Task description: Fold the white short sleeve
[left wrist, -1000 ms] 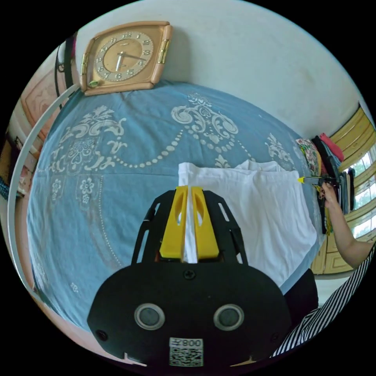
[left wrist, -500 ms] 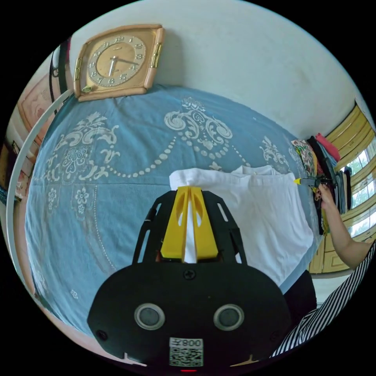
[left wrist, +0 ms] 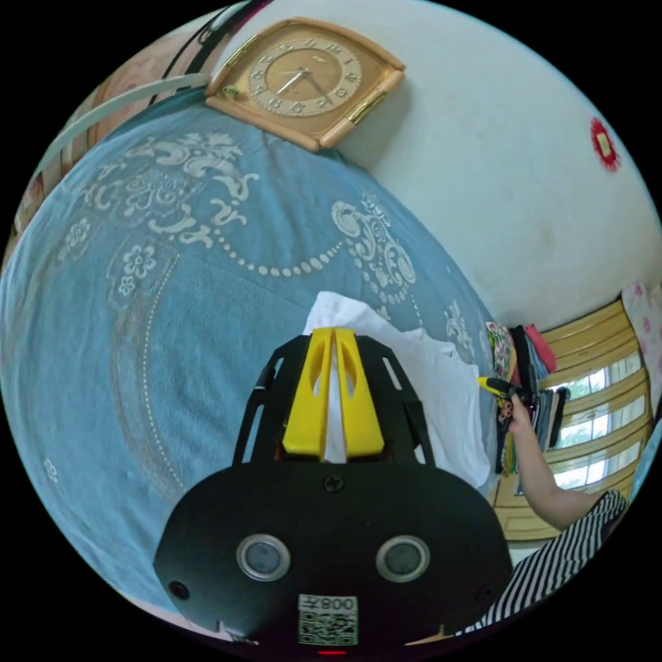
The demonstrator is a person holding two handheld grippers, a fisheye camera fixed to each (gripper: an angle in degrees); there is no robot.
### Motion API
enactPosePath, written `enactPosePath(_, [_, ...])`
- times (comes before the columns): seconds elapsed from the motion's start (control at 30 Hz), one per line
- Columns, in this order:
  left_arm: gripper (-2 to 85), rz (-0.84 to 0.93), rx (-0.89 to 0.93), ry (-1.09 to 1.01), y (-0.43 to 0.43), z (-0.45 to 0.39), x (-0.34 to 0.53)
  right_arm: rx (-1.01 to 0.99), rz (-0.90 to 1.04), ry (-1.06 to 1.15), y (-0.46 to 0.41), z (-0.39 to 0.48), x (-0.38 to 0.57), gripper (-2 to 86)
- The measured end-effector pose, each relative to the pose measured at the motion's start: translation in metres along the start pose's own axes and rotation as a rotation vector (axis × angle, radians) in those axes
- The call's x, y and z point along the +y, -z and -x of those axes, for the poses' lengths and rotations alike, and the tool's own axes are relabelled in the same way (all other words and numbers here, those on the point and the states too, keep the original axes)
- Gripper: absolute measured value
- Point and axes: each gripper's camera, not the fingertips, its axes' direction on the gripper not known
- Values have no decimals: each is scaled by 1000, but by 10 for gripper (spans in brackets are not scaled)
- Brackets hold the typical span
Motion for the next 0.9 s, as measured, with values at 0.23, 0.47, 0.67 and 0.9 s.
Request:
enactPosePath(0.23, [24,75,-68,-312,-4,-63,5,216,-52,165,-4,27,18,16])
enactPosePath(0.47, [5,86,-301,-224,-27,-42,0,355,45,165,-44,7,26,2])
enactPosePath(0.67, [6,50,-203,-247,-14,-29,23,188,-55,96,-41,-28,55,3])
enactPosePath(0.9, [39,61,-90,-292,7,-27,65,169,-131,181,-17,-25,134,23])
